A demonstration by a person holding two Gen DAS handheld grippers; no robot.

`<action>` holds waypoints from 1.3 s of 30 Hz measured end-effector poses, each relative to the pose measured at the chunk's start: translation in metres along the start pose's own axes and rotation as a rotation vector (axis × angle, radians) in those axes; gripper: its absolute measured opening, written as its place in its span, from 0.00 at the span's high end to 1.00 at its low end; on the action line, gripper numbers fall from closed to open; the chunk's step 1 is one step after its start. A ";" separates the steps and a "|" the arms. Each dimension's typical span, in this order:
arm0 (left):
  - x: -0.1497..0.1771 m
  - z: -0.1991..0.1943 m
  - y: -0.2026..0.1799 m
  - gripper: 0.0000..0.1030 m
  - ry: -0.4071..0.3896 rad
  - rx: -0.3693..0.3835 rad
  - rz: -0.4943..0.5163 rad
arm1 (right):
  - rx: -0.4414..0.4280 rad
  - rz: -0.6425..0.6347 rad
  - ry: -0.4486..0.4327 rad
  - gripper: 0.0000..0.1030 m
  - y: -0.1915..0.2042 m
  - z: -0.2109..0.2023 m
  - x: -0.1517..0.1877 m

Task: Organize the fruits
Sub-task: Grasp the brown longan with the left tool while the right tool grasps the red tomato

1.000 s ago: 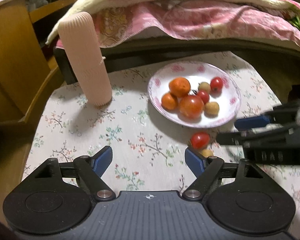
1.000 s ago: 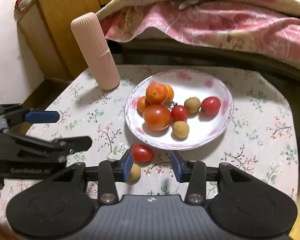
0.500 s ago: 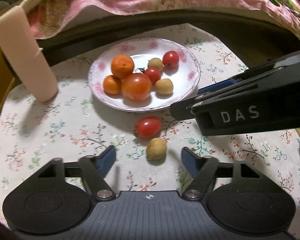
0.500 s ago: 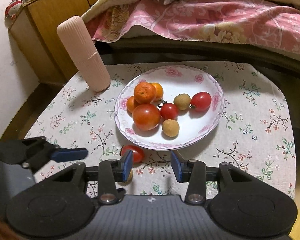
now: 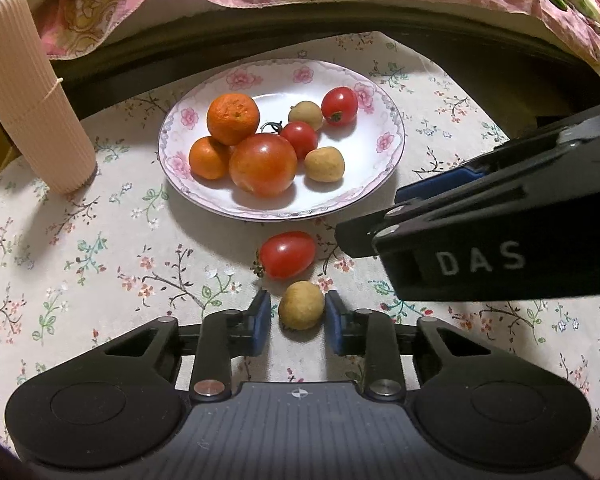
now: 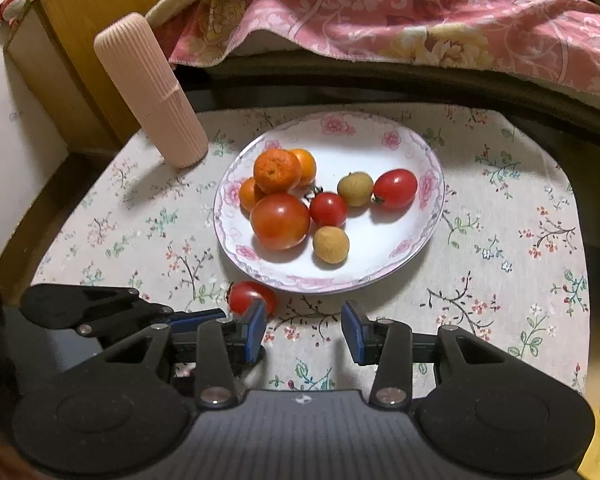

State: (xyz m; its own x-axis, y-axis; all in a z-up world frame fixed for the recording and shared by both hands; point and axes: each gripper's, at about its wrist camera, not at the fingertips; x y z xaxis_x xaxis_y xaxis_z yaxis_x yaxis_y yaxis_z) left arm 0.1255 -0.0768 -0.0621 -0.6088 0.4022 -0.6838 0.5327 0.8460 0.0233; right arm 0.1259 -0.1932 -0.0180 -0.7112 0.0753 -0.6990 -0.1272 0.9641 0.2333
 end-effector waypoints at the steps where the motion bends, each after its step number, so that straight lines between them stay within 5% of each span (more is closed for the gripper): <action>1: 0.000 -0.001 0.001 0.68 0.002 0.001 -0.003 | 0.001 0.003 0.008 0.60 0.000 0.002 0.000; 27: -0.003 -0.012 0.034 0.66 0.012 0.021 -0.116 | 0.018 0.066 0.121 0.61 0.034 0.059 -0.009; 30: -0.003 -0.011 0.034 0.65 0.011 0.022 -0.109 | 0.030 0.028 0.120 0.71 0.039 0.060 -0.010; 39: -0.005 -0.009 0.025 0.60 0.017 0.016 -0.063 | 0.063 -0.014 0.138 0.72 0.018 0.037 0.003</action>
Point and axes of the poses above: each gripper's, at about its wrist camera, not at the fingertips, and z roughly the way its jaws point, y to its left, x to its underside, and after that the axes turned 13 degrees about -y, right-handed
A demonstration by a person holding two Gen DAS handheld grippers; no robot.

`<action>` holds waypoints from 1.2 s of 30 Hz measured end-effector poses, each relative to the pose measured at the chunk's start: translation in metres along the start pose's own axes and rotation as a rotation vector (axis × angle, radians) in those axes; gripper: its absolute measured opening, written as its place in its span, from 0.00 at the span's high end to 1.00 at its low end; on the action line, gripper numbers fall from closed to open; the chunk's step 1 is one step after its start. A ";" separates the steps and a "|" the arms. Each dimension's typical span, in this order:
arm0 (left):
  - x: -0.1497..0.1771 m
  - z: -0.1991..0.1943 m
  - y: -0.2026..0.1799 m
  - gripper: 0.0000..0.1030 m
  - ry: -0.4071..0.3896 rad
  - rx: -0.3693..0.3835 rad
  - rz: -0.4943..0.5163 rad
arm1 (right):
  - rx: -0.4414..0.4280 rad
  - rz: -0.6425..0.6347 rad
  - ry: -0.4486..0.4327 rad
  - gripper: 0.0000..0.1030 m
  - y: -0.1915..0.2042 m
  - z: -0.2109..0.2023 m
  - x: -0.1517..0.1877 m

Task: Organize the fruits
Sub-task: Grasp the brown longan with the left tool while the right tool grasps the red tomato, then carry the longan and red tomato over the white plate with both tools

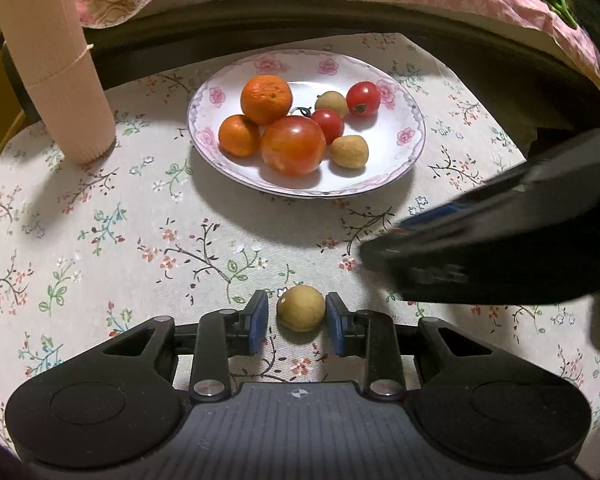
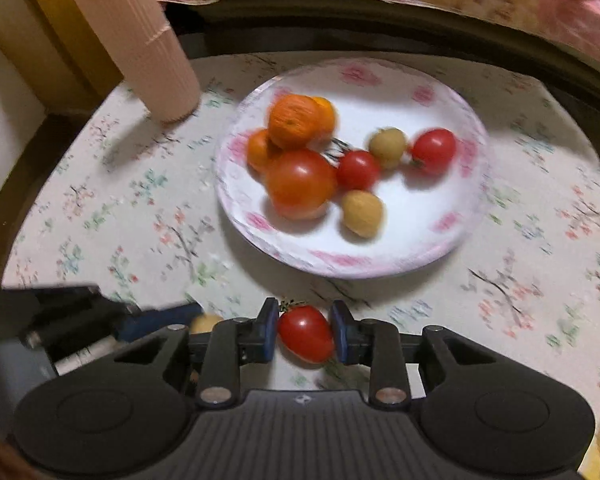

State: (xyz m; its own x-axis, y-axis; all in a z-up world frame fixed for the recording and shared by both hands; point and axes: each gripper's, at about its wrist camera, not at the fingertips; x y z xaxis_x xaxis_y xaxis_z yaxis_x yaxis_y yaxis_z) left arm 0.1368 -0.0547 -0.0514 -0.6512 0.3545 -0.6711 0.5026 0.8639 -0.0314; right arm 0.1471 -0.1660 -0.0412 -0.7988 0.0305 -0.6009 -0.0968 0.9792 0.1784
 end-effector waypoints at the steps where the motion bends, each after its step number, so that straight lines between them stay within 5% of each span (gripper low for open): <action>1: 0.000 0.000 -0.003 0.59 0.001 -0.003 0.011 | 0.009 -0.001 0.004 0.72 -0.004 -0.004 0.003; 14: -0.002 0.006 -0.015 0.45 -0.001 -0.041 0.047 | 0.054 -0.079 -0.013 0.71 -0.019 -0.038 0.043; 24: -0.003 0.006 -0.021 0.65 0.007 -0.041 0.045 | 0.013 -0.065 -0.006 0.71 -0.027 -0.038 0.039; 36: -0.004 0.000 -0.025 0.67 0.004 -0.019 0.057 | 0.008 -0.067 -0.049 0.72 -0.024 -0.052 0.040</action>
Point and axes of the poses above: each gripper's, at about its wrist camera, not at the fingertips, and z roughly the way its jaws point, y to its left, x to its underside, and after that the axes turned 13 degrees about -y, right-handed
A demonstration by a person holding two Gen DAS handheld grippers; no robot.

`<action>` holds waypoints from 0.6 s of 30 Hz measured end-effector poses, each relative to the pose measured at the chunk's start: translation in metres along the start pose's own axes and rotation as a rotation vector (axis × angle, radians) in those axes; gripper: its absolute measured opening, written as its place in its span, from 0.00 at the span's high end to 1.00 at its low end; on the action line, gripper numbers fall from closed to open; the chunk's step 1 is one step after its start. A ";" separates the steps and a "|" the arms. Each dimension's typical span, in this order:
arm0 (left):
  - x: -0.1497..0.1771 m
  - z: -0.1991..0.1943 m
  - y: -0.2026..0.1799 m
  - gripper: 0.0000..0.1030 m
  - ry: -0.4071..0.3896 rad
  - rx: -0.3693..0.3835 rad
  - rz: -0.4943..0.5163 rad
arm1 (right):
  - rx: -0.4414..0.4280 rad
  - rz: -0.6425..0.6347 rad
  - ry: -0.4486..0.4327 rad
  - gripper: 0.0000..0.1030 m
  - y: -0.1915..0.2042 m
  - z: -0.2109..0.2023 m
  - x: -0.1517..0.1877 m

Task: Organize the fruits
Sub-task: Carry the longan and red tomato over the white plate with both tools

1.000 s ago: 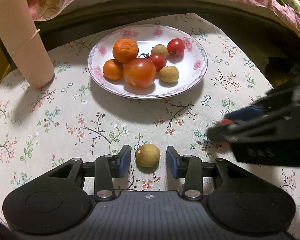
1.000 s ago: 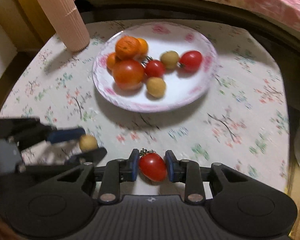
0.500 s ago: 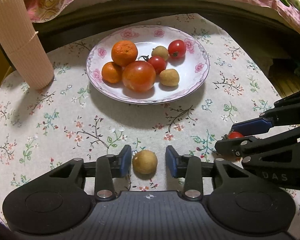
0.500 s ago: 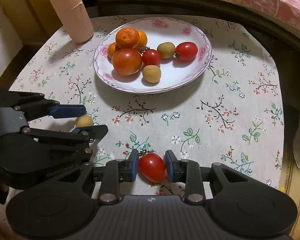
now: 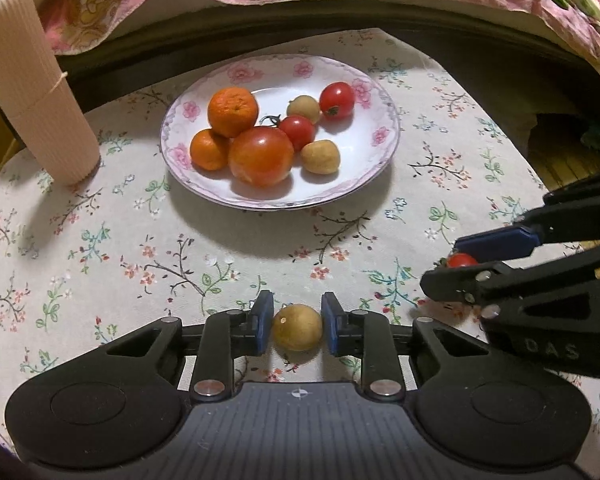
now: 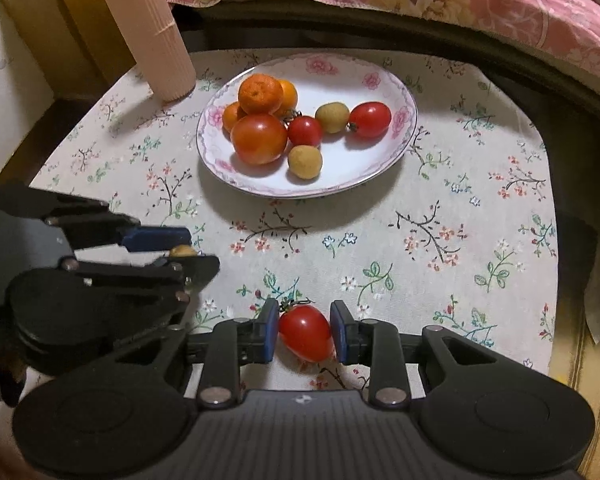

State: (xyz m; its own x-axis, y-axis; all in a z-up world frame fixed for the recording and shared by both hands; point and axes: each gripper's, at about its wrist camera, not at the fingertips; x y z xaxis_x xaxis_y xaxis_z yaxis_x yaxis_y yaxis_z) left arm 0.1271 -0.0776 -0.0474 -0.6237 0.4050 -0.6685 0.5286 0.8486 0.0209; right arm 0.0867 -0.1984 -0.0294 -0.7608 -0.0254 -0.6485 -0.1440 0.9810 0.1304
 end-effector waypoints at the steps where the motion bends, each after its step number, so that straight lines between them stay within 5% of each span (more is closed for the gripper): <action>1: 0.000 -0.001 0.000 0.67 -0.001 0.002 0.001 | 0.001 0.004 0.000 0.72 0.000 0.000 0.000; 18: -0.013 -0.027 -0.002 0.67 -0.076 -0.020 -0.019 | -0.003 0.050 -0.077 0.72 -0.005 -0.022 -0.014</action>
Point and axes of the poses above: each gripper's, at about its wrist camera, not at the fingertips, and z roughly the way its jaws point, y to its left, x to its underside, and after that the axes turned 13 degrees about -y, right-handed
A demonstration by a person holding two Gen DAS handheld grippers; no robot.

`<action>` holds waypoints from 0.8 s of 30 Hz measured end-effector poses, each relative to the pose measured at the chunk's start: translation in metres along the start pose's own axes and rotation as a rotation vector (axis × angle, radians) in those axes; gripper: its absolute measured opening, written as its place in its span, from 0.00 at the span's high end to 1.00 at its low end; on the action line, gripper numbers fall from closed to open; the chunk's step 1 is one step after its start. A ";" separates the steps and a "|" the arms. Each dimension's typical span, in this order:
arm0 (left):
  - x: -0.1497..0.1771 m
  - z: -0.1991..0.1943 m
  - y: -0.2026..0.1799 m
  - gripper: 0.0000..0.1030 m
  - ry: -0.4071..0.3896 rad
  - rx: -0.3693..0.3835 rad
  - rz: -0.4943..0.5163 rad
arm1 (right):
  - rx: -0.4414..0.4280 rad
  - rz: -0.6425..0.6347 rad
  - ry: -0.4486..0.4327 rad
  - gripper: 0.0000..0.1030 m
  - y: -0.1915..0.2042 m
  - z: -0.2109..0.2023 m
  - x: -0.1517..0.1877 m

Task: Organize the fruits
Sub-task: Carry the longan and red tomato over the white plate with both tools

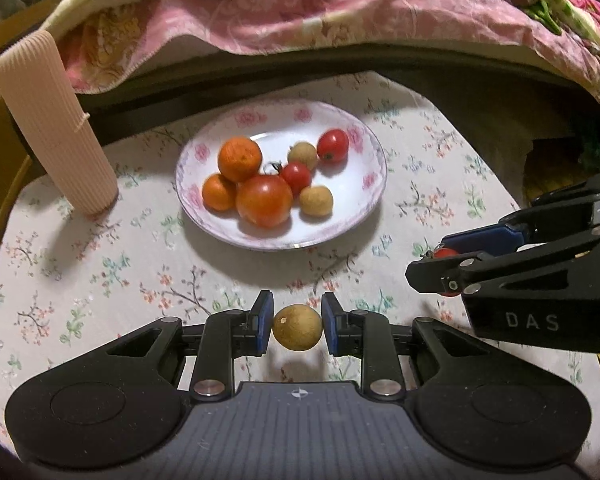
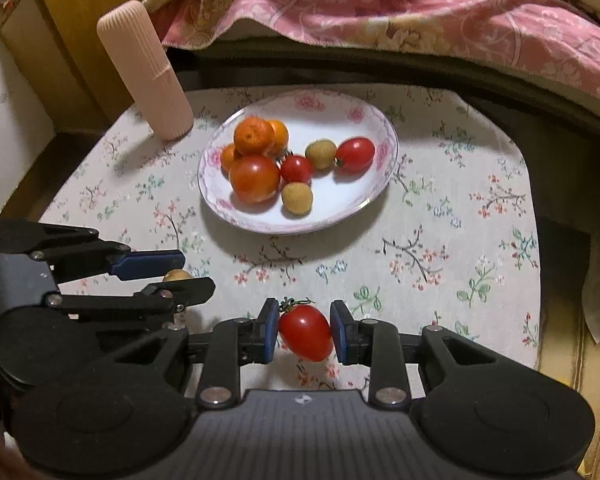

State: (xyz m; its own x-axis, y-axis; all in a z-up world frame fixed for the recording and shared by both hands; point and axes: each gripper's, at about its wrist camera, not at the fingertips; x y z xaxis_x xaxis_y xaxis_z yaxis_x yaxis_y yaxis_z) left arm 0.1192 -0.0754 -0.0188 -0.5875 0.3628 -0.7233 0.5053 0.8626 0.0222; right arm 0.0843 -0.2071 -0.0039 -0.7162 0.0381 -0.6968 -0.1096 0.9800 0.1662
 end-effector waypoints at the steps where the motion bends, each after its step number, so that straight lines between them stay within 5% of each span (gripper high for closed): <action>1: -0.001 0.001 0.001 0.67 -0.002 -0.002 -0.003 | -0.002 0.001 -0.007 0.72 0.000 -0.001 -0.002; 24: -0.037 0.024 0.013 0.68 -0.045 -0.047 -0.022 | -0.013 0.018 -0.082 0.72 -0.005 0.016 -0.042</action>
State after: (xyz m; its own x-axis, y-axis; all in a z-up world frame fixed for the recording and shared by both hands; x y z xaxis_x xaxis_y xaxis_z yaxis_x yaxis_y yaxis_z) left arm 0.1629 -0.0856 -0.0078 -0.5689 0.3286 -0.7540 0.4621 0.8860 0.0374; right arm 0.1256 -0.2103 0.0134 -0.6594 0.0723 -0.7483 -0.1064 0.9764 0.1880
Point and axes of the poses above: each gripper's, at about its wrist camera, not at the fingertips, and z roughly the way its jaws point, y to its left, x to its underside, and after that the axes turned 13 degrees about -y, right-handed
